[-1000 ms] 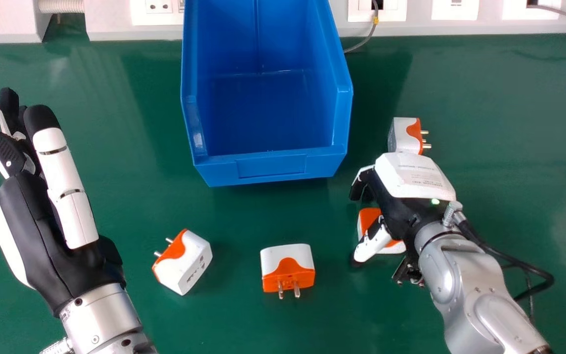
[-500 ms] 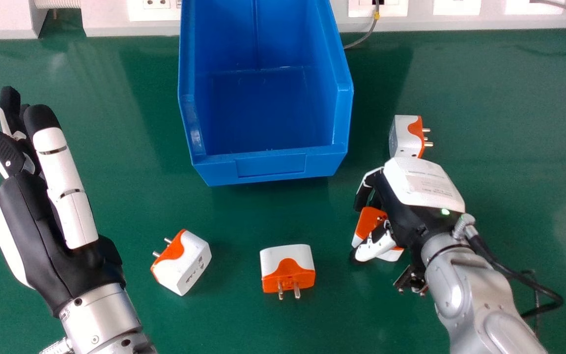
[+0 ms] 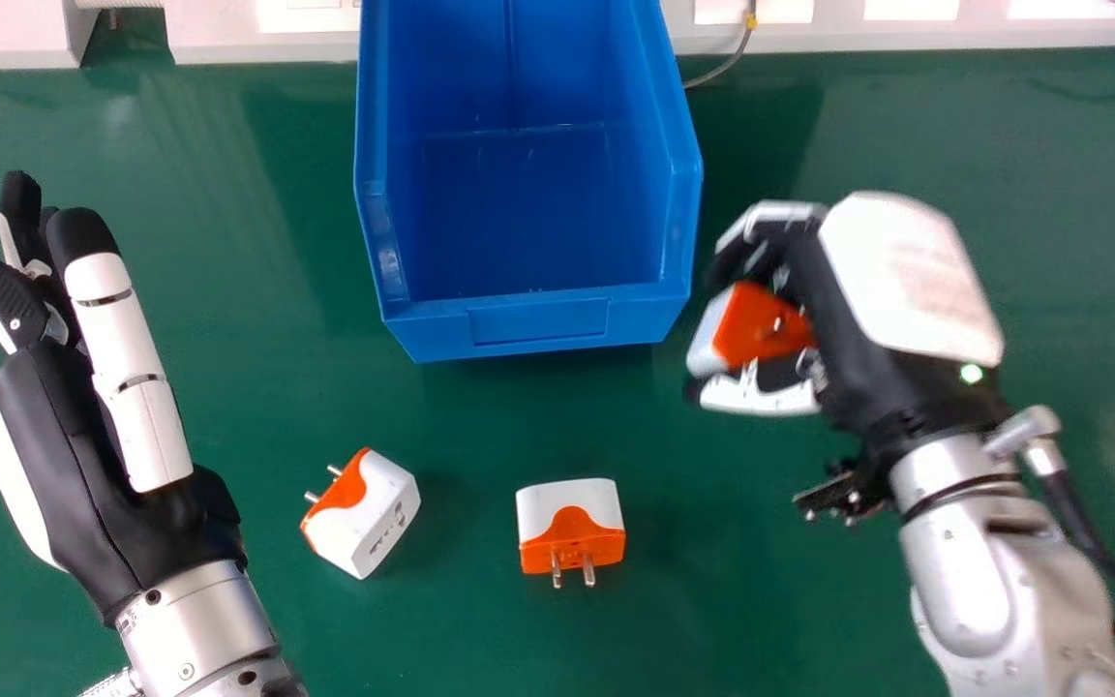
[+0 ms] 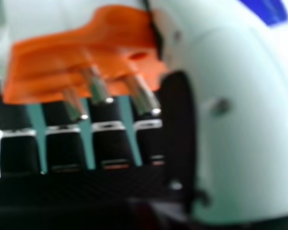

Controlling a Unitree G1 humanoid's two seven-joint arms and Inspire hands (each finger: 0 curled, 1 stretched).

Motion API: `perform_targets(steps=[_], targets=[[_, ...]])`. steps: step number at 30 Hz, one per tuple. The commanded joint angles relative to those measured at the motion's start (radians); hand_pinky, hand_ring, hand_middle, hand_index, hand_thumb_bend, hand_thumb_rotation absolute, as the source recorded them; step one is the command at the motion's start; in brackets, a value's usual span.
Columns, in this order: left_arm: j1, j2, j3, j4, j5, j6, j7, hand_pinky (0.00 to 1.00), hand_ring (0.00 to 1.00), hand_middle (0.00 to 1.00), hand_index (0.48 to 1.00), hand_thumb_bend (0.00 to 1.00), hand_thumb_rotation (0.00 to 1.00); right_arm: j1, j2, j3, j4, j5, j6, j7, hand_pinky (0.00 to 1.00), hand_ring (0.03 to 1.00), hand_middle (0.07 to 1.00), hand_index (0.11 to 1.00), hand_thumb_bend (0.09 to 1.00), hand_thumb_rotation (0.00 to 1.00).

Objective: Pick all objects and put in blue box

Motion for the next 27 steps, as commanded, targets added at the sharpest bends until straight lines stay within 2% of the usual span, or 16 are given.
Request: perform_targets(steps=[1, 4, 6, 9, 13, 16, 19, 22, 25, 27], targets=[[0.008, -0.087, -0.004, -0.019, 0.006, -0.007, -0.001, 0.96, 0.98, 0.98, 0.969, 0.53, 0.83, 0.008, 0.013, -0.023, -0.064, 0.015, -0.031, -0.02, 0.33, 0.419, 0.488, 0.538, 0.496, 0.0], [0.006, -0.085, 0.001, -0.017, 0.011, -0.004, 0.001, 0.96, 0.98, 0.98, 0.972, 0.54, 0.83, 0.011, 0.033, -0.023, -0.088, 0.029, -0.061, -0.024, 0.33, 0.417, 0.489, 0.538, 0.496, 0.0], [0.005, -0.085, 0.002, -0.016, 0.008, -0.006, 0.0, 0.96, 0.98, 0.98, 0.971, 0.54, 0.84, 0.007, 0.038, -0.013, -0.091, 0.032, -0.086, -0.021, 0.33, 0.416, 0.488, 0.54, 0.496, 0.0], [0.004, -0.085, 0.004, -0.018, 0.011, -0.002, 0.001, 0.95, 0.98, 0.98, 0.968, 0.53, 0.84, -0.01, 0.028, -0.002, -0.069, 0.052, -0.188, -0.059, 0.33, 0.416, 0.486, 0.535, 0.496, 0.0], [-0.004, -0.088, 0.006, -0.02, 0.02, 0.011, 0.009, 0.93, 0.96, 0.96, 0.956, 0.52, 0.85, -0.101, 0.057, 0.027, 0.063, 0.062, -0.361, -0.186, 0.32, 0.425, 0.503, 0.52, 0.496, 0.0], [-0.012, -0.089, 0.005, -0.015, 0.019, 0.015, 0.01, 0.93, 0.96, 0.96, 0.953, 0.52, 0.85, -0.182, 0.088, 0.041, 0.163, 0.071, -0.411, -0.217, 0.32, 0.423, 0.499, 0.521, 0.497, 0.0], [-0.019, -0.091, 0.004, -0.011, 0.018, 0.018, 0.013, 0.93, 0.96, 0.96, 0.95, 0.52, 0.85, -0.304, 0.124, 0.059, 0.29, 0.056, -0.42, -0.228, 0.32, 0.427, 0.491, 0.528, 0.497, 0.0], [-0.029, -0.088, 0.007, -0.004, 0.012, 0.011, 0.01, 0.93, 0.96, 0.96, 0.953, 0.52, 0.85, -0.438, 0.143, 0.078, 0.444, 0.042, -0.437, -0.246, 0.33, 0.447, 0.501, 0.516, 0.498, 0.0], [-0.035, -0.091, 0.008, -0.001, 0.016, 0.014, 0.014, 0.94, 0.96, 0.96, 0.951, 0.53, 0.84, -0.604, 0.169, 0.093, 0.718, 0.036, -0.481, -0.342, 0.35, 0.449, 0.494, 0.516, 0.499, 0.0], [-0.037, -0.093, 0.005, 0.002, 0.018, 0.007, 0.015, 0.94, 0.96, 0.97, 0.95, 0.53, 0.84, -0.712, 0.186, 0.109, 0.927, 0.025, -0.508, -0.42, 0.35, 0.455, 0.5, 0.496, 0.499, 0.0]])
